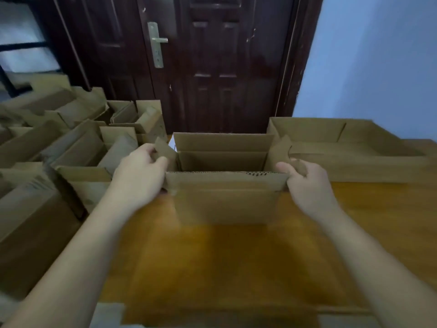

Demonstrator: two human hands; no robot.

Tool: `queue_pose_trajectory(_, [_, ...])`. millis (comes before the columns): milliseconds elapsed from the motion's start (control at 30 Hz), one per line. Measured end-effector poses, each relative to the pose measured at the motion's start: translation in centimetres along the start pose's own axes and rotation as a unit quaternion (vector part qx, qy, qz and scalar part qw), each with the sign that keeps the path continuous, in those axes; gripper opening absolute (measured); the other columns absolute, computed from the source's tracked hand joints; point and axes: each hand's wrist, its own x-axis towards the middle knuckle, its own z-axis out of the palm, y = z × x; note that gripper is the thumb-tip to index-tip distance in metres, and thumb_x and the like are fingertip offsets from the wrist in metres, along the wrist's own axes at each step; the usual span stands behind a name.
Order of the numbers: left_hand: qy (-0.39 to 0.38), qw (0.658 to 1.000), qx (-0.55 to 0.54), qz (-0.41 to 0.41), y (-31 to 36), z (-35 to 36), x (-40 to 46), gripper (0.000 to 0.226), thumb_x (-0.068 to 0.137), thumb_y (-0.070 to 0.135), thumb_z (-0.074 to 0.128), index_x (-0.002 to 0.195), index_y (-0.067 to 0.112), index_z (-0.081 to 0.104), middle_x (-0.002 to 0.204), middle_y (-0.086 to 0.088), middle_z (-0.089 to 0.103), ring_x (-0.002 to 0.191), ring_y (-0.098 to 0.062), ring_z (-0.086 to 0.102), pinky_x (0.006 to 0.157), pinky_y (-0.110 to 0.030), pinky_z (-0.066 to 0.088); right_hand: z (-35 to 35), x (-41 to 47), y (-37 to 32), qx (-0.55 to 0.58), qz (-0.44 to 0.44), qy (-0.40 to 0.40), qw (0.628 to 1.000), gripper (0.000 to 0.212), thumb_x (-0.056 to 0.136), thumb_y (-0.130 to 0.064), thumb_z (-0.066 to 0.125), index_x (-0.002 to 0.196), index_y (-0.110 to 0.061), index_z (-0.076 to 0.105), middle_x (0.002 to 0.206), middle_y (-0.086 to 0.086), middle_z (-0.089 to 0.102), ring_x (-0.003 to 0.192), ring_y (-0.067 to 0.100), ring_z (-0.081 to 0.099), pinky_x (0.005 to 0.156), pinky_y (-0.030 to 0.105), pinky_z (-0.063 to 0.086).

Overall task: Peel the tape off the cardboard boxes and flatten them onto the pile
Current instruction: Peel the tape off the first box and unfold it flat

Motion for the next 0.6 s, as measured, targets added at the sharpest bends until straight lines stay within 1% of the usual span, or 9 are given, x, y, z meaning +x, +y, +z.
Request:
queue_pose_trajectory(33, [-0.004,1.000,-0.001,-0.001,0.0,-0.3,-0.5,0.023,0.090,0.039,0.046,0.107,0.035,0.060,0.094,0.002,0.070,0.075,-0.026,0.073,0.079,-0.050,0.061,0.0,-0.2,0.0,0.008,0.016,0.000,1.000,0.044,0.099,-0.034,0.061,0.095,0.009,0.067,0.096,0.025,0.070,0.089,0.038,0.064,0.082,0.053,0.054])
queue_pose_trajectory(67, [-0.006,1.000,-0.005,0.000,0.1,-0.6,-0.9,0.027,0.086,0.040,0.046,0.110,0.035,0.058,0.095,0.001,0.071,0.074,-0.025,0.074,0.079,-0.049,0.061,0.0,-0.4,-0.3,0.021,0.033,-0.003,0.999,0.043,0.098,-0.037,0.061,0.097,0.006,0.068,0.094,0.021,0.071,0.088,0.035,0.067,0.080,0.053,0.058])
queue_pose_trajectory(167, [-0.015,1.000,-0.019,0.005,0.6,-1.3,-2.7,0.042,0.093,0.036,0.049,0.133,0.025,0.055,0.108,-0.003,0.069,0.070,-0.026,0.075,0.076,-0.048,0.063,-0.2,-1.7,-1.3,0.053,0.066,-0.026,0.996,0.032,0.104,-0.026,0.054,0.102,0.001,0.071,0.089,0.005,0.070,0.079,0.015,0.065,0.059,0.025,0.059])
queue_pose_trajectory(200, [-0.012,1.000,-0.026,0.007,0.5,-1.5,-3.3,0.043,0.097,0.034,0.050,0.139,0.023,0.054,0.109,-0.003,0.068,0.069,-0.026,0.075,0.075,-0.048,0.063,-0.3,-2.4,-1.8,0.051,0.069,-0.028,0.996,0.032,0.105,-0.023,0.051,0.107,0.002,0.071,0.089,0.003,0.069,0.077,0.013,0.063,0.056,0.023,0.058])
queue_pose_trajectory(300, [-0.010,0.999,-0.044,0.003,0.3,-2.2,-5.2,0.061,0.088,0.058,0.049,0.139,0.024,0.057,0.116,-0.003,0.069,0.080,-0.024,0.074,0.076,-0.048,0.064,-1.0,-3.7,-2.7,0.050,0.072,-0.030,0.996,0.034,0.106,-0.020,0.046,0.109,0.004,0.071,0.093,0.009,0.069,0.080,0.017,0.063,0.054,0.025,0.057])
queue_pose_trajectory(367, [-0.006,0.999,-0.047,0.002,0.5,-2.5,-6.3,0.057,0.093,0.060,0.048,0.137,0.025,0.059,0.114,-0.001,0.069,0.077,-0.021,0.073,0.070,-0.043,0.064,-1.2,-4.5,-3.1,0.045,0.081,-0.034,0.995,0.035,0.107,-0.022,0.044,0.105,0.000,0.071,0.098,0.012,0.069,0.085,0.023,0.064,0.053,0.027,0.056])
queue_pose_trajectory(467, [-0.004,1.000,-0.027,0.010,0.7,-2.6,-8.0,0.050,0.104,0.060,0.038,0.133,0.027,0.062,0.106,0.004,0.068,0.077,-0.019,0.070,0.063,-0.034,0.059,-1.0,-5.8,-3.5,0.044,0.088,-0.036,0.994,0.033,0.108,-0.027,0.042,0.097,-0.011,0.069,0.101,0.011,0.068,0.091,0.028,0.064,0.059,0.034,0.059])
queue_pose_trajectory(567, [-0.039,0.997,-0.068,-0.001,0.4,-2.5,-9.1,0.070,0.097,0.077,0.022,0.126,0.030,0.065,0.109,0.004,0.071,0.084,-0.017,0.070,0.071,-0.038,0.062,-0.5,-6.8,-3.1,0.079,0.120,-0.031,0.989,0.032,0.106,-0.042,0.046,0.099,-0.016,0.064,0.105,0.009,0.068,0.098,0.027,0.066,0.081,0.048,0.062])
queue_pose_trajectory(600, [-0.051,0.996,-0.076,-0.005,0.1,-2.5,-9.2,0.080,0.091,0.084,0.015,0.124,0.031,0.065,0.111,0.003,0.071,0.085,-0.018,0.071,0.071,-0.039,0.062,-0.4,-6.9,-2.9,0.084,0.130,-0.030,0.987,0.043,0.102,-0.054,0.047,0.105,-0.015,0.065,0.108,0.009,0.069,0.101,0.027,0.066,0.087,0.050,0.060])
